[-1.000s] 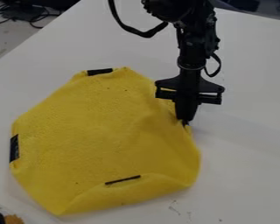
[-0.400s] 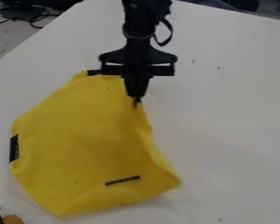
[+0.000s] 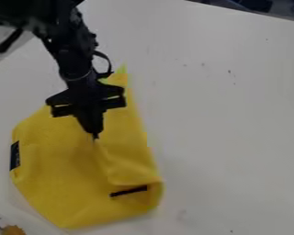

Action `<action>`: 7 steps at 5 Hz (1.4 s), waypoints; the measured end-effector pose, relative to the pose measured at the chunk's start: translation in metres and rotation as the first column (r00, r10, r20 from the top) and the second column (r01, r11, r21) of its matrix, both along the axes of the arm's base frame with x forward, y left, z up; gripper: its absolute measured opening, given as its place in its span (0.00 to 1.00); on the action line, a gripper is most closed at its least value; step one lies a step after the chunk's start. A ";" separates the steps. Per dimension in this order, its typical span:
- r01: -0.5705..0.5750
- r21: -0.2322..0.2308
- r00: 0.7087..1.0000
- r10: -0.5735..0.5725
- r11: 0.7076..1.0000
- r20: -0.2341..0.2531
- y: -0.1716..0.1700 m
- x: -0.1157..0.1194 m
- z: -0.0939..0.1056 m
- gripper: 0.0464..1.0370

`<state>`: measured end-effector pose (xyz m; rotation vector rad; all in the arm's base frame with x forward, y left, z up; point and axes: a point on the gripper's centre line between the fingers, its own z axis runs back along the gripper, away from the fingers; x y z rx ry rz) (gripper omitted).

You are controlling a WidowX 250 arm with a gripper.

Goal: Fold cloth from top right to bottom left

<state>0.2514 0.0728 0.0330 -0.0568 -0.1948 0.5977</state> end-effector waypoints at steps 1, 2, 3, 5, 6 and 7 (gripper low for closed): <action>-0.027 -0.051 1.000 0.027 0.998 0.005 0.011 -0.012 -0.021 0.03; -0.029 -0.069 0.999 0.029 0.997 0.013 0.016 -0.013 -0.028 0.05; -0.032 -0.059 0.999 0.032 0.998 -0.013 0.018 -0.017 -0.028 0.23; 0.021 0.094 0.990 -0.008 0.995 -0.144 0.013 -0.011 0.000 0.81; 0.039 0.160 0.983 -0.009 0.986 -0.183 0.005 -0.002 0.015 0.98; 0.060 0.162 0.987 -0.034 0.985 -0.154 -0.006 0.008 0.022 0.97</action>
